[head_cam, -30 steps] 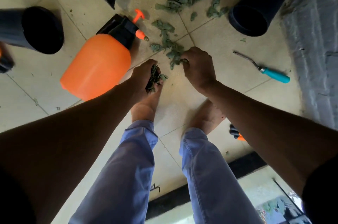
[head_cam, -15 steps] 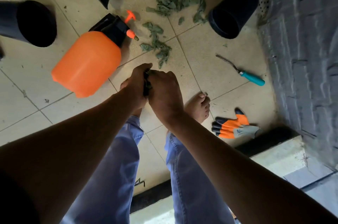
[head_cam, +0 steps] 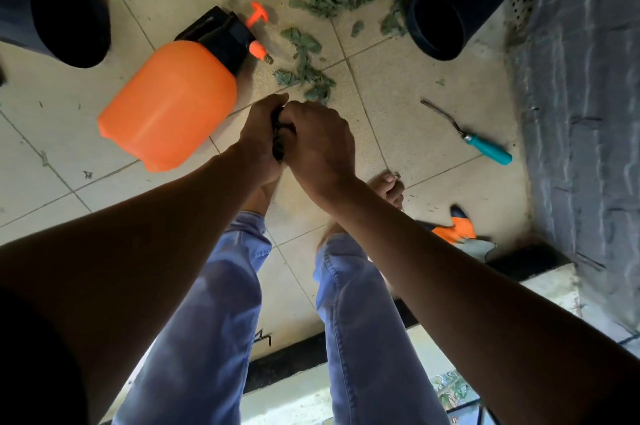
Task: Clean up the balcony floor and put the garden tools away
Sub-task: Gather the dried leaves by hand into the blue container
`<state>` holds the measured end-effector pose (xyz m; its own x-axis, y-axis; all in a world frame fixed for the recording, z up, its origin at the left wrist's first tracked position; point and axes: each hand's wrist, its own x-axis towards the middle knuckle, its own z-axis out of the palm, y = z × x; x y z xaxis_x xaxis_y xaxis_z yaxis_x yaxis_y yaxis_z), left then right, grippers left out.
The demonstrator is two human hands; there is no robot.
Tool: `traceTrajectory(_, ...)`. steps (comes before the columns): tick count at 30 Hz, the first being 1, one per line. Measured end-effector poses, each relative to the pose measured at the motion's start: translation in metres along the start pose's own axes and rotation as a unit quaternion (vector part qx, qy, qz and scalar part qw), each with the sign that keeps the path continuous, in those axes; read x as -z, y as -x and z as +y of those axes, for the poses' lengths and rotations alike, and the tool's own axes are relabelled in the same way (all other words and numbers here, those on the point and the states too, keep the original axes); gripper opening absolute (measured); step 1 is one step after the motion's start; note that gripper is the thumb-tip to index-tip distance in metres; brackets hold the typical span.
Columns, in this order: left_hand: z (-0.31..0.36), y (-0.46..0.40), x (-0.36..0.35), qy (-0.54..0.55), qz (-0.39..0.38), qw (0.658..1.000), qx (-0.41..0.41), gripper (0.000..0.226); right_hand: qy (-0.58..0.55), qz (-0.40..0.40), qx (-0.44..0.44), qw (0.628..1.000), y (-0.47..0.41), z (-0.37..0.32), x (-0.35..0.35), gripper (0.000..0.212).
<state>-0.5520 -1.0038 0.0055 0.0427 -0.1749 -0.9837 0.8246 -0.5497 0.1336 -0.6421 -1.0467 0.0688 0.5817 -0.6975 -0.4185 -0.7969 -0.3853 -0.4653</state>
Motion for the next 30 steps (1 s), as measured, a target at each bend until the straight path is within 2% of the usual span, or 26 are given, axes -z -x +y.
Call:
traceTrajectory(3, 0.002, -0.004, 0.004, 0.007, 0.010, 1.000, 0.000, 0.035, 0.036, 0.006, -0.005, 0.999, -0.008, 0.005, -0.013, 0.017)
traceTrajectory(7, 0.008, -0.012, 0.009, 0.014, 0.022, 1.000, -0.008, 0.033, -0.114, 0.037, 0.015, 0.993, -0.014, 0.006, -0.015, 0.028)
traceTrajectory(9, 0.011, -0.017, 0.015, 0.023, 0.032, 0.999, 0.027, 0.026, -0.130, 0.076, 0.018, 0.988, -0.020, 0.016, -0.019, 0.034)
traceTrajectory(12, 0.015, -0.023, 0.023, 0.043, 0.052, 0.996, 0.055, 0.028, 0.019, 0.053, 0.023, 0.998, -0.036, 0.047, -0.036, 0.038)
traceTrajectory(15, 0.018, -0.027, 0.030, 0.024, 0.076, 0.995, 0.051, 0.026, 0.169, 0.006, 0.067, 0.983, -0.051, 0.078, -0.057, 0.048)
traceTrajectory(18, 0.019, -0.032, 0.038, 0.024, 0.074, 0.995, 0.060, 0.030, 0.231, -0.028, 0.097, 0.968, -0.061, 0.092, -0.067, 0.043)
traceTrajectory(24, 0.017, -0.031, 0.042, 0.009, 0.045, 0.997, 0.070, 0.042, 0.179, -0.039, 0.100, 0.978, -0.070, 0.094, -0.068, 0.024)
traceTrajectory(28, 0.014, -0.027, 0.037, 0.023, -0.001, 0.995, 0.100, 0.031, 0.057, -0.017, 0.047, 0.997, -0.071, 0.099, -0.067, 0.026)
traceTrajectory(30, 0.012, -0.024, 0.035, 0.041, -0.033, 0.991, 0.122, 0.032, -0.011, 0.012, 0.004, 1.000, -0.067, 0.092, -0.058, 0.021)
